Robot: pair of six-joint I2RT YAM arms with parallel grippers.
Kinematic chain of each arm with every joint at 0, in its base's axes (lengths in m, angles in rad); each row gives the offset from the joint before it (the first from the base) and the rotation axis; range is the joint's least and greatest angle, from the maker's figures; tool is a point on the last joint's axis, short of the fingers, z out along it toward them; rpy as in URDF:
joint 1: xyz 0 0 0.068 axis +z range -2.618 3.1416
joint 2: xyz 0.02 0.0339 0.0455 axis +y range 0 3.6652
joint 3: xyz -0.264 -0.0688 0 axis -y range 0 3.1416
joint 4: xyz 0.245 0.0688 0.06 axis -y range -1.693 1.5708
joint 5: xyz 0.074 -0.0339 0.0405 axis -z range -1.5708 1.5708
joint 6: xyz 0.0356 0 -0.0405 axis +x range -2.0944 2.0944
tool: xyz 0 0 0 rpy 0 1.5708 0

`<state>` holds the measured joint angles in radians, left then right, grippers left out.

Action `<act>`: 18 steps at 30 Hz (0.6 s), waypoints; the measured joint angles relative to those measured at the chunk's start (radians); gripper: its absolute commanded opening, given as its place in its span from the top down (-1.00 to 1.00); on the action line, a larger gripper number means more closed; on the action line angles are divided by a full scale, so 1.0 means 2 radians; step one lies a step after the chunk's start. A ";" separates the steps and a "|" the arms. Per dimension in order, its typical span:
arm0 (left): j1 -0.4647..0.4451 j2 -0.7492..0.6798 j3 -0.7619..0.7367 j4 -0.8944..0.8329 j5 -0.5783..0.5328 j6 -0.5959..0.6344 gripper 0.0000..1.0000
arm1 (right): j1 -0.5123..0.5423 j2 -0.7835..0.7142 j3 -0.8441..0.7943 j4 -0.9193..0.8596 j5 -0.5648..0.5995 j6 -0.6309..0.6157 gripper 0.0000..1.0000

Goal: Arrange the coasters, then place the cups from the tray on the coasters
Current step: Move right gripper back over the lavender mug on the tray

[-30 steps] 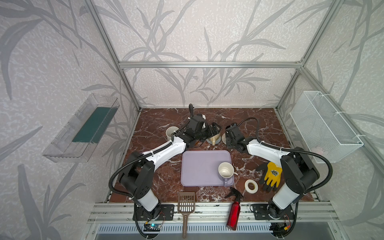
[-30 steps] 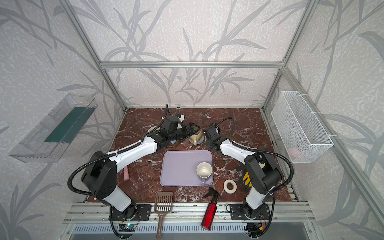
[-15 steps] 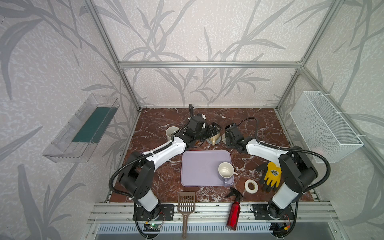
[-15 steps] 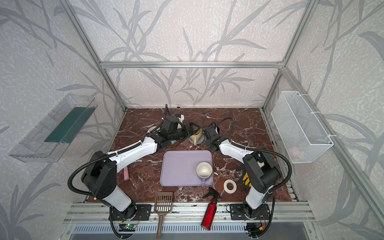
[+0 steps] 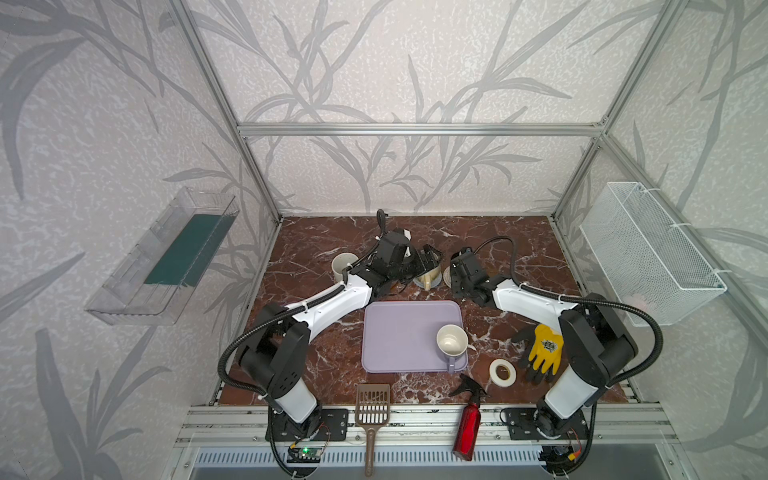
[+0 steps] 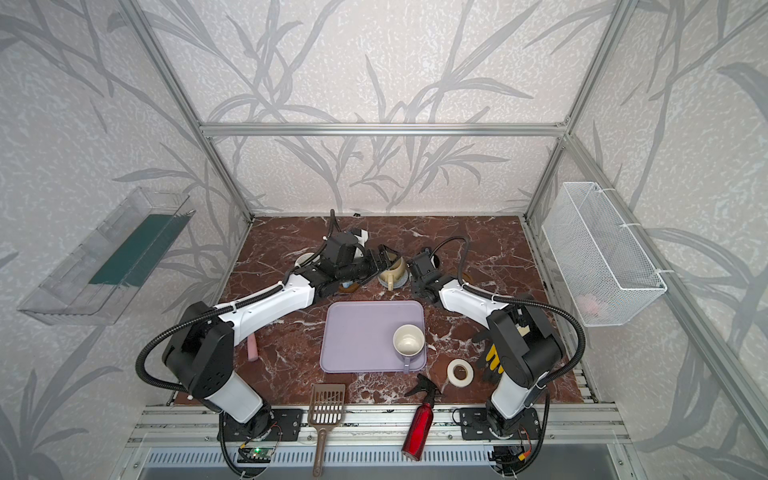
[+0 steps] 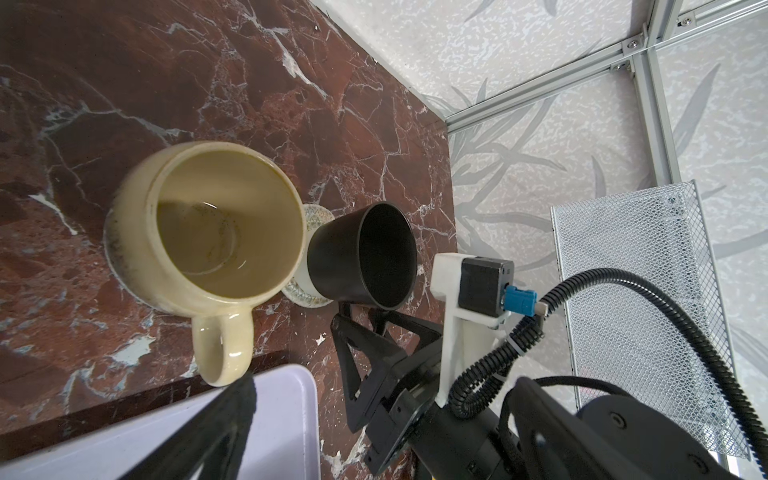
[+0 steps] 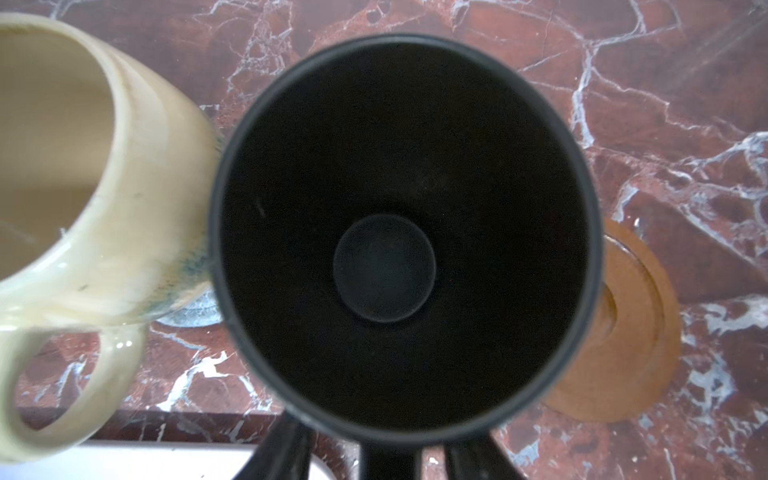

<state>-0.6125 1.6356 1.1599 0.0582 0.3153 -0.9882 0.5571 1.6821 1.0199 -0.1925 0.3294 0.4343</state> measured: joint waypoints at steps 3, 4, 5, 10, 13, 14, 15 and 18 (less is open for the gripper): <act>0.000 -0.007 -0.006 0.000 0.000 0.000 -0.99 | 0.000 -0.013 0.000 -0.007 -0.002 0.002 -0.73; 0.000 -0.010 -0.008 0.000 0.000 0.000 -0.99 | 0.000 -0.018 0.000 -0.011 -0.003 0.002 -0.98; 0.000 -0.014 -0.010 -0.002 0.000 0.000 -0.99 | 0.000 -0.026 0.000 -0.014 -0.004 0.003 -0.98; 0.000 -0.026 -0.019 0.003 0.005 -0.005 -0.99 | 0.000 -0.059 0.009 -0.055 -0.009 0.001 -0.98; 0.000 -0.033 -0.025 0.001 0.005 -0.005 -0.99 | 0.000 -0.083 0.011 -0.083 -0.015 -0.001 -0.98; 0.000 -0.037 -0.029 0.000 0.005 -0.005 -0.99 | 0.000 -0.094 0.011 -0.093 -0.019 -0.001 -0.98; 0.000 -0.043 -0.032 -0.002 0.005 -0.005 -0.99 | 0.000 -0.106 0.009 -0.100 -0.023 -0.002 -0.98; 0.000 -0.058 -0.038 -0.006 0.011 -0.004 -0.99 | 0.000 -0.146 0.000 -0.121 -0.043 -0.009 -0.98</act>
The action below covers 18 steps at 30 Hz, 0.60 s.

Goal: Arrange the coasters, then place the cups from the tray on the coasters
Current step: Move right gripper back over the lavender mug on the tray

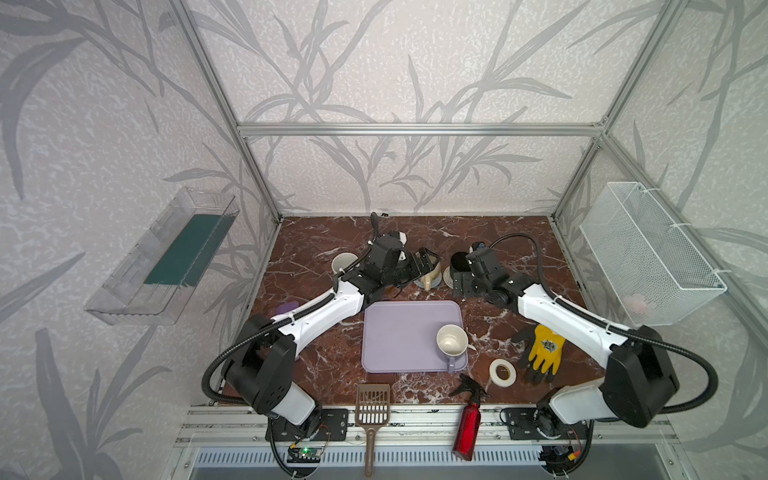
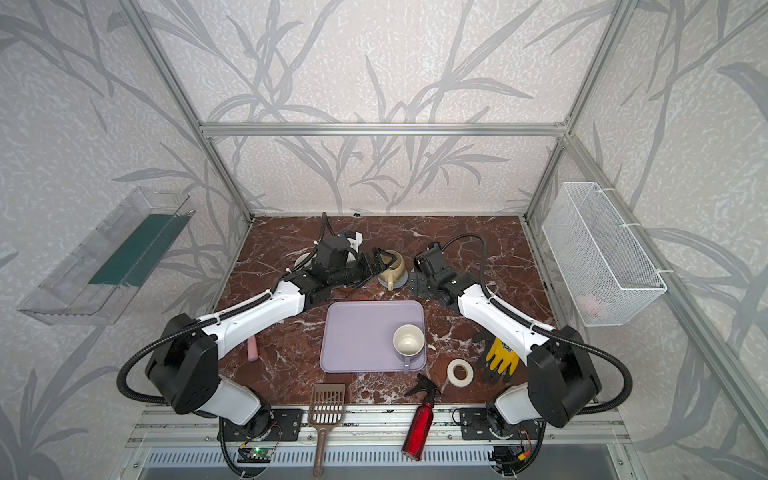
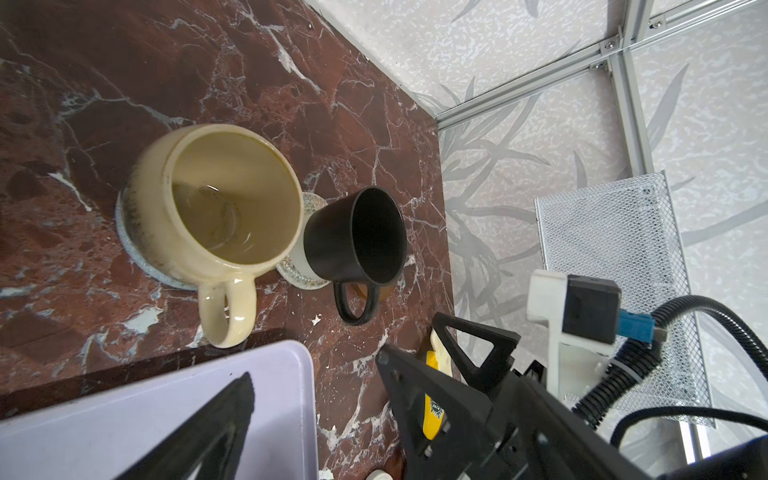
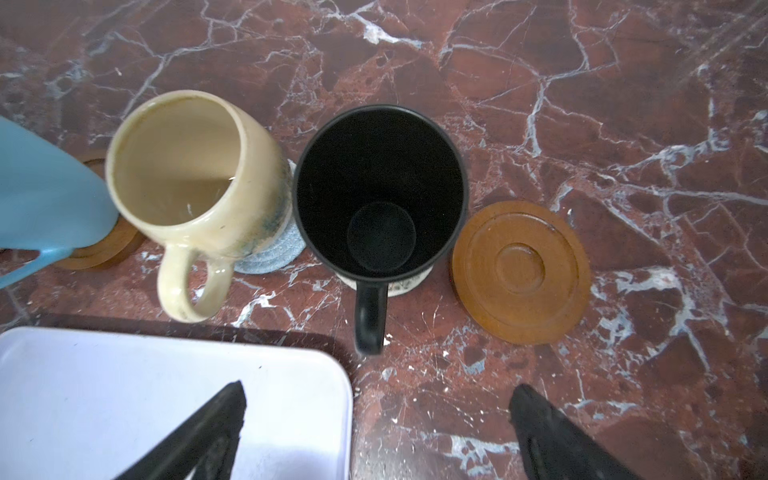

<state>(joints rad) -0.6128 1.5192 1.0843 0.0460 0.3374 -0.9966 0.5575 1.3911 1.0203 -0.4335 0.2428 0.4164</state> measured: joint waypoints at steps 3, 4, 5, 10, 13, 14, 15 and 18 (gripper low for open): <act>-0.003 -0.012 0.000 -0.009 0.007 0.004 -0.99 | 0.000 -0.038 -0.010 -0.024 -0.033 -0.011 -0.98; -0.004 -0.014 0.000 -0.013 0.009 0.005 -0.99 | 0.000 -0.048 -0.014 -0.031 -0.044 -0.011 -0.98; -0.007 -0.017 -0.001 -0.018 0.012 0.006 -0.99 | 0.000 -0.060 -0.019 -0.041 -0.054 -0.012 -0.98; -0.018 -0.027 -0.019 -0.031 0.029 0.011 -0.99 | 0.022 -0.111 -0.048 -0.096 -0.093 -0.005 -0.98; -0.024 -0.036 -0.035 -0.049 0.033 0.015 -0.99 | 0.061 -0.130 -0.051 -0.130 -0.096 0.003 -0.98; -0.025 -0.041 -0.040 -0.053 0.033 0.017 -0.99 | 0.076 -0.136 -0.053 -0.139 -0.096 0.008 -0.98; -0.027 -0.046 -0.046 -0.056 0.033 0.018 -0.99 | 0.092 -0.142 -0.056 -0.147 -0.096 0.013 -0.98; -0.028 -0.060 -0.059 -0.066 0.034 0.020 -0.99 | 0.134 -0.162 -0.066 -0.163 -0.091 0.030 -0.98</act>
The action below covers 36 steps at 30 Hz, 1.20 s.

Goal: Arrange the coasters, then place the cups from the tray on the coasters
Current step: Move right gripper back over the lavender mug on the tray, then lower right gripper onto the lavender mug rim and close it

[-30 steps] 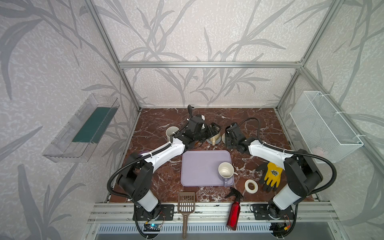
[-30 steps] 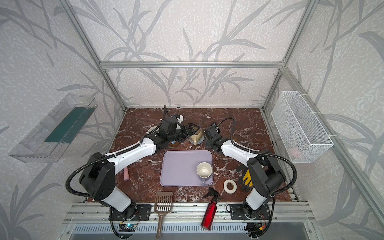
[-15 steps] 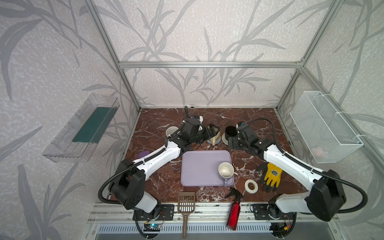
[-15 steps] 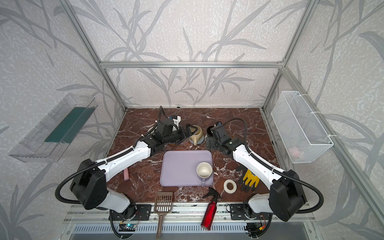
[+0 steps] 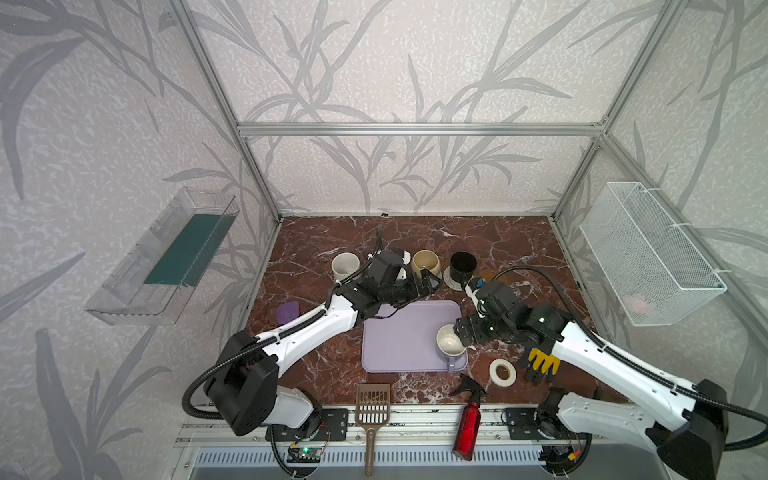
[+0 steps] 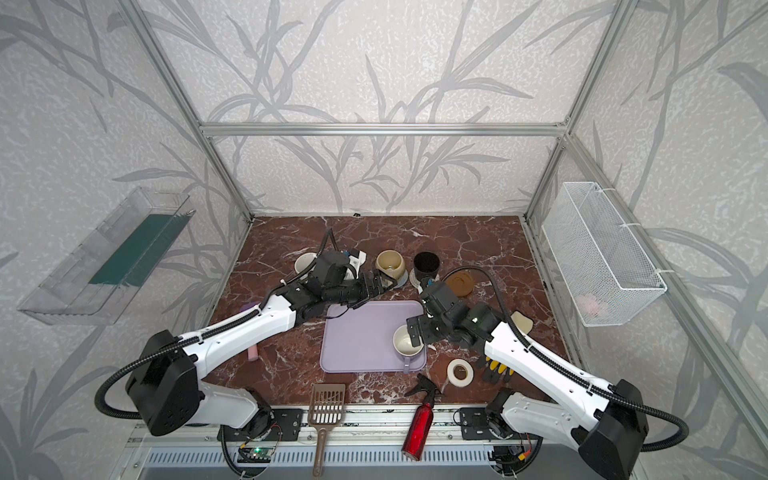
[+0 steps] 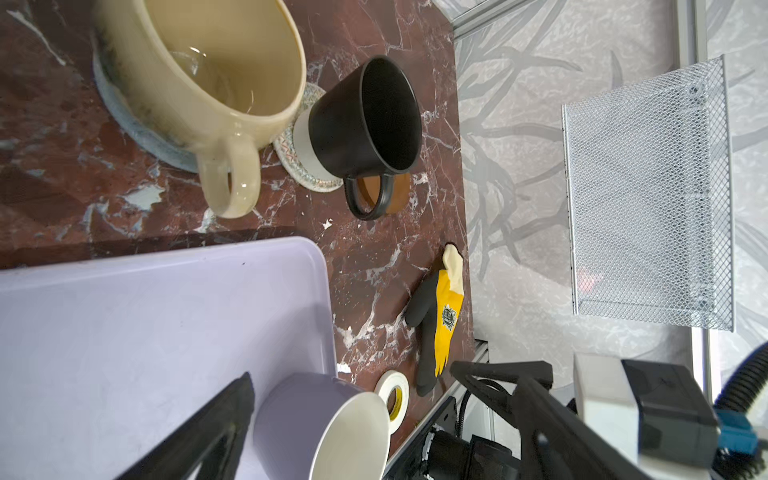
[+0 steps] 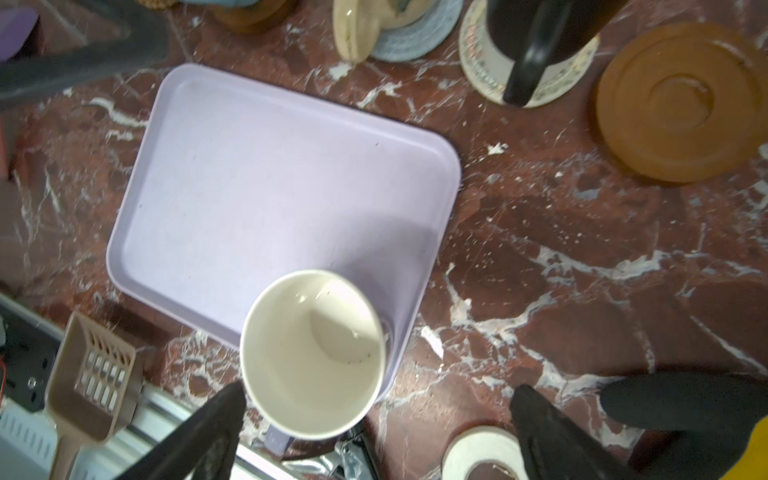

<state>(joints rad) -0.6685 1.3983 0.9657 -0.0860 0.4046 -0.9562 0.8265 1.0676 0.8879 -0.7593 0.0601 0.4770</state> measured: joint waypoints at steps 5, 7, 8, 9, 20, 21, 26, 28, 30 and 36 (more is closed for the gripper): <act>0.000 -0.015 -0.012 -0.009 0.000 0.002 -0.99 | 0.060 -0.006 -0.016 -0.007 0.008 0.035 -0.98; -0.001 -0.019 -0.015 -0.010 -0.001 0.002 -0.99 | 0.085 -0.001 -0.021 -0.006 0.016 0.049 -0.98; -0.001 -0.021 -0.017 -0.009 -0.001 0.003 -0.99 | 0.099 0.002 -0.023 -0.006 0.022 0.056 -0.98; -0.001 -0.022 -0.020 -0.008 0.000 0.003 -0.99 | 0.113 0.006 -0.026 -0.004 0.027 0.065 -0.98; -0.002 -0.044 -0.068 -0.003 0.005 -0.007 -0.99 | 0.173 0.048 -0.042 0.024 0.084 0.127 -0.98; -0.002 -0.049 -0.074 -0.004 0.005 -0.008 -0.99 | 0.173 0.049 -0.045 0.026 0.088 0.130 -0.98; -0.002 -0.070 -0.100 -0.004 0.005 -0.016 -0.98 | 0.174 0.056 -0.063 0.038 0.097 0.150 -0.98; -0.003 -0.075 -0.109 -0.003 0.006 -0.018 -0.99 | 0.175 0.063 -0.066 0.043 0.099 0.155 -0.99; -0.004 -0.079 -0.119 -0.001 0.007 -0.022 -0.99 | 0.177 0.070 -0.070 0.051 0.100 0.159 -0.94; -0.014 -0.084 -0.150 0.019 0.010 -0.039 -0.99 | 0.181 0.085 -0.076 0.069 0.107 0.167 -0.73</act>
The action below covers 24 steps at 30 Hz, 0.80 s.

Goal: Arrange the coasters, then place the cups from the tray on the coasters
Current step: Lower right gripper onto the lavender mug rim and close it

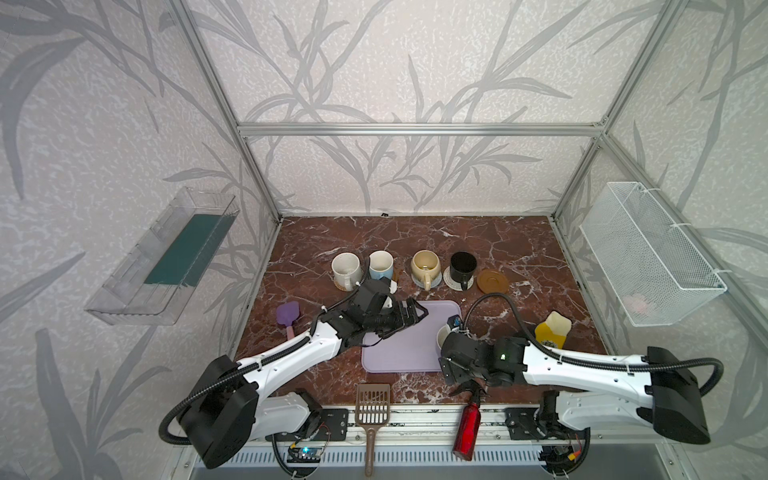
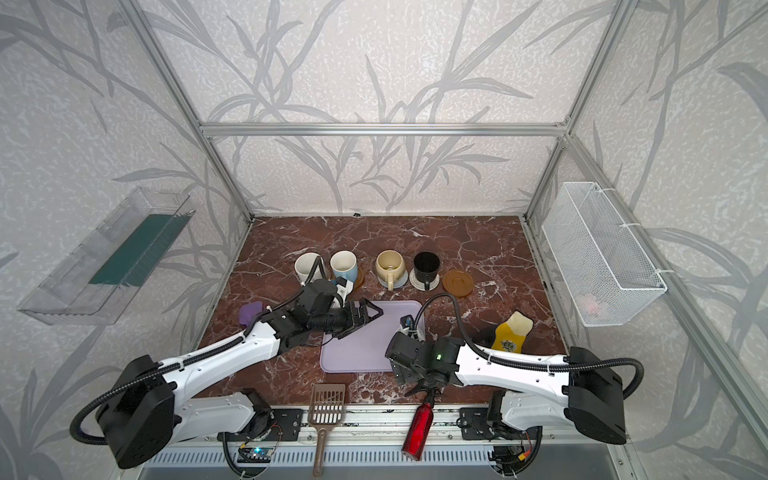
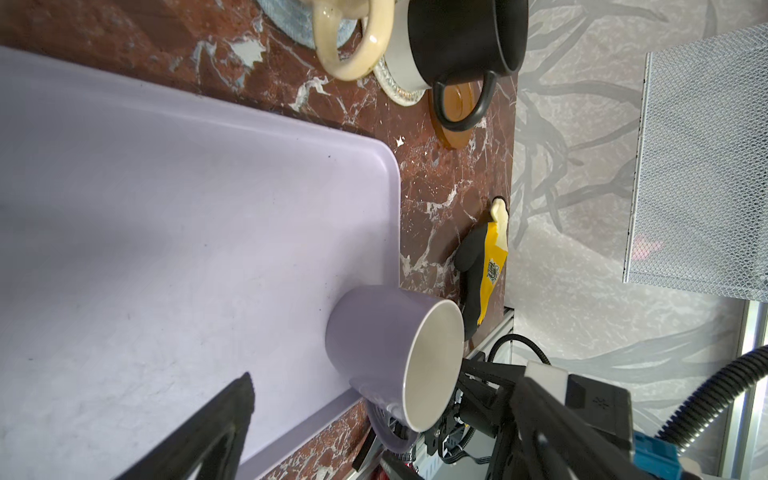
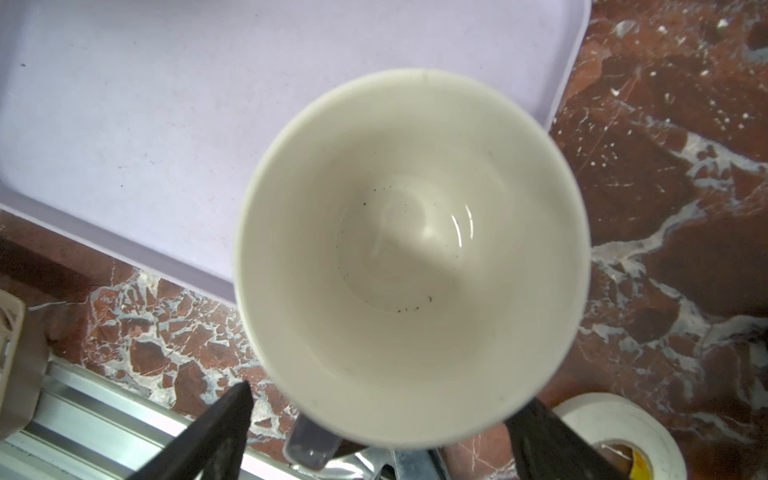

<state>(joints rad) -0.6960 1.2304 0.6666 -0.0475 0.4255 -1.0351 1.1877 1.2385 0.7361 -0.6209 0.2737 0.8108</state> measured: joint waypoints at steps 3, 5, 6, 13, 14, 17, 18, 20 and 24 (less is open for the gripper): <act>-0.004 0.000 -0.013 0.006 0.001 -0.008 -0.99 | 0.000 0.010 0.000 0.008 0.004 0.004 -0.51; -0.005 -0.004 -0.022 0.010 0.001 -0.011 -0.99 | 0.002 0.017 0.000 0.012 0.007 0.005 -0.38; -0.005 -0.008 -0.027 0.011 0.000 -0.012 -0.99 | 0.003 0.020 0.000 0.013 0.008 0.006 -0.33; -0.006 -0.027 -0.043 0.017 -0.002 -0.021 -0.99 | 0.006 0.036 0.000 0.014 0.016 0.015 -0.03; -0.006 -0.027 -0.043 0.018 -0.002 -0.022 -0.99 | 0.006 0.039 0.000 0.014 0.017 0.015 -0.01; -0.009 -0.028 -0.043 0.019 -0.002 -0.024 -0.99 | 0.006 0.046 -0.001 0.018 0.020 0.015 0.09; -0.009 -0.028 -0.043 0.019 -0.002 -0.025 -0.99 | 0.006 0.047 -0.003 0.021 0.020 0.015 0.12; -0.009 -0.030 -0.043 0.020 -0.002 -0.026 -0.99 | 0.006 0.048 -0.005 0.025 0.020 0.015 0.18; -0.011 -0.040 -0.049 0.021 -0.006 -0.031 -0.99 | 0.006 0.049 -0.010 0.034 0.020 0.015 0.27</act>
<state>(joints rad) -0.7189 1.1503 0.5694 -0.0059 0.4141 -1.0966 1.1999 1.3361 0.7166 -0.5529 0.3145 0.8410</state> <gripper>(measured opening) 0.994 0.383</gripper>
